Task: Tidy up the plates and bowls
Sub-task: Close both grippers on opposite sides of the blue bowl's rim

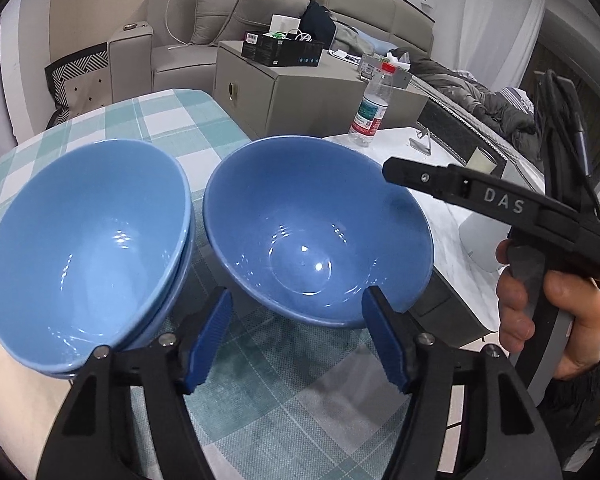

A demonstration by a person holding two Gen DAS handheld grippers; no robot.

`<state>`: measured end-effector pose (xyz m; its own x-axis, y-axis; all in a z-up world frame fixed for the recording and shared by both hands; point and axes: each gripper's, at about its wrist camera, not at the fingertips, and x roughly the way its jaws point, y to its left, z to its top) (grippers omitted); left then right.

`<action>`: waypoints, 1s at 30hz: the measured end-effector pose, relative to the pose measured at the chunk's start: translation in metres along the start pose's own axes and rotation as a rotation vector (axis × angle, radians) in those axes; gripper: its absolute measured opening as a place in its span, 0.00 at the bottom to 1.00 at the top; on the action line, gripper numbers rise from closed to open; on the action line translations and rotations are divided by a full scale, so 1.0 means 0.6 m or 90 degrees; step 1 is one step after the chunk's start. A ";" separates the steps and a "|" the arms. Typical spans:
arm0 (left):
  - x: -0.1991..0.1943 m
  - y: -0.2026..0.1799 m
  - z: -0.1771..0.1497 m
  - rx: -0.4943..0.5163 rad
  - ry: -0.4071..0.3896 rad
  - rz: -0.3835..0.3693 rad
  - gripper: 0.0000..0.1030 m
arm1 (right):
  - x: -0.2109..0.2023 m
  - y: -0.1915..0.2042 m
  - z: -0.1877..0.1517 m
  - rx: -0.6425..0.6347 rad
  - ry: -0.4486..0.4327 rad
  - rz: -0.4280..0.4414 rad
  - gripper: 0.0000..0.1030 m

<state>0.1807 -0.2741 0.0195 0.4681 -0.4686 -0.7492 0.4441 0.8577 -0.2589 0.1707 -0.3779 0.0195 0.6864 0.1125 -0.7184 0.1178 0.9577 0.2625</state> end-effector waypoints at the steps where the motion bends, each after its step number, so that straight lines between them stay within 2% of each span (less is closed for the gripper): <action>1: 0.000 -0.001 0.001 0.002 -0.002 0.000 0.65 | 0.005 -0.002 -0.001 -0.001 0.005 0.001 0.72; 10: 0.007 -0.003 0.008 -0.007 -0.012 0.008 0.65 | 0.034 -0.003 -0.008 -0.007 0.039 -0.002 0.60; 13: 0.014 -0.002 0.009 -0.016 -0.002 -0.003 0.65 | 0.039 0.001 -0.009 -0.014 0.041 -0.003 0.58; 16: 0.020 -0.005 0.007 -0.011 0.000 -0.003 0.64 | 0.040 0.007 -0.012 -0.029 0.042 -0.001 0.50; 19: 0.024 -0.008 0.007 -0.010 -0.001 -0.001 0.64 | 0.038 0.010 -0.013 -0.034 0.037 0.001 0.47; 26: 0.034 -0.017 0.007 -0.002 0.018 -0.019 0.64 | 0.034 0.008 -0.012 -0.031 0.032 0.003 0.47; 30: 0.037 -0.013 0.009 -0.005 0.015 -0.013 0.64 | 0.031 0.007 -0.011 -0.033 0.028 0.006 0.46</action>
<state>0.1918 -0.2925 0.0085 0.4405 -0.4811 -0.7579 0.4472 0.8496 -0.2795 0.1792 -0.3699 0.0031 0.6552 0.1323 -0.7438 0.0732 0.9688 0.2367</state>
